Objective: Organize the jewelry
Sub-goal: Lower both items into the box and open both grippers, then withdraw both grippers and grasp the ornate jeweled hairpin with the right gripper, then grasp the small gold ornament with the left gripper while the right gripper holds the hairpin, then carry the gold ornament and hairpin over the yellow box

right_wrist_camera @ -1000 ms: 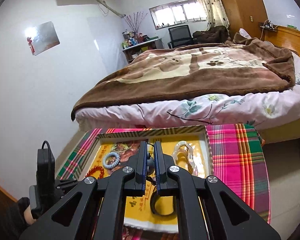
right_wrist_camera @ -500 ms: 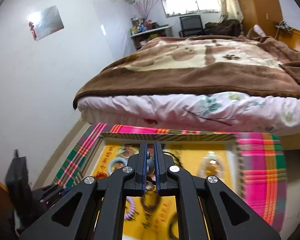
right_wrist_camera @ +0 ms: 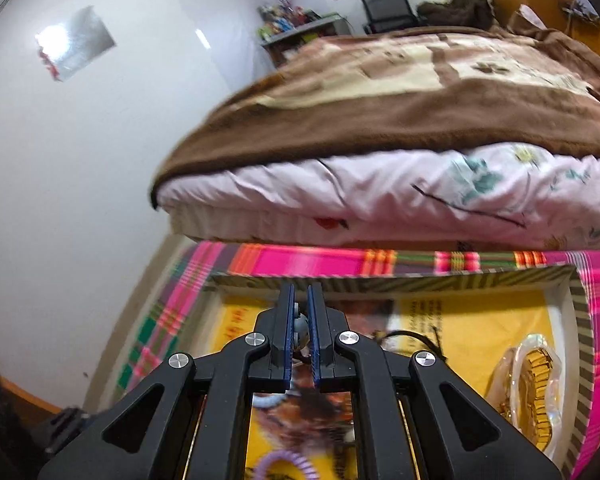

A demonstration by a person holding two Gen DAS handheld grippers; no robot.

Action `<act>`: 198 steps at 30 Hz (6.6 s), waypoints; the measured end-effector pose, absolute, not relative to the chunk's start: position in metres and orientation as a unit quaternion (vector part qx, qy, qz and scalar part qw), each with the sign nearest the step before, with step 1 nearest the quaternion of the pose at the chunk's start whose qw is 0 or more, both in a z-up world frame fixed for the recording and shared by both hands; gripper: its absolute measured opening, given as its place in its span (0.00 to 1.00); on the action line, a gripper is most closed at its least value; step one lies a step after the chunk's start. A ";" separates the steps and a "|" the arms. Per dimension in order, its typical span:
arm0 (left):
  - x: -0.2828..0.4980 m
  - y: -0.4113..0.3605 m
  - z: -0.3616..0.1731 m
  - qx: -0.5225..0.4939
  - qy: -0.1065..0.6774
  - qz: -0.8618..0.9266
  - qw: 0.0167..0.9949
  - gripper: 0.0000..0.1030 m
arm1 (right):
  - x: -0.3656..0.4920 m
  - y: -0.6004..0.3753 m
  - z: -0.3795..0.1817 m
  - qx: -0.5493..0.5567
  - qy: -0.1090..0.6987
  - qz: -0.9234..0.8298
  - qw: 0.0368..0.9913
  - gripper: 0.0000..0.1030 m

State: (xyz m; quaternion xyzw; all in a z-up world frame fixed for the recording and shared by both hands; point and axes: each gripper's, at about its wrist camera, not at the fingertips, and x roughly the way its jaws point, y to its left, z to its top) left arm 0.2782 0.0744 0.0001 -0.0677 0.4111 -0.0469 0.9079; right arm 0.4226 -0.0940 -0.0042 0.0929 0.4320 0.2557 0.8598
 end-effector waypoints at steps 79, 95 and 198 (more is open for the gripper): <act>0.193 0.027 -0.029 -0.083 0.443 -0.093 0.888 0.61 | 0.204 -0.166 -0.032 -0.012 0.429 0.212 0.878 0.24; 0.219 -0.017 -0.052 -0.029 0.455 -0.080 0.886 0.61 | 0.203 -0.192 -0.029 0.012 0.423 0.203 0.883 0.24; 0.333 0.018 -0.018 -0.032 0.426 -0.101 0.899 0.06 | 0.295 -0.154 -0.032 0.010 0.430 0.173 0.886 0.24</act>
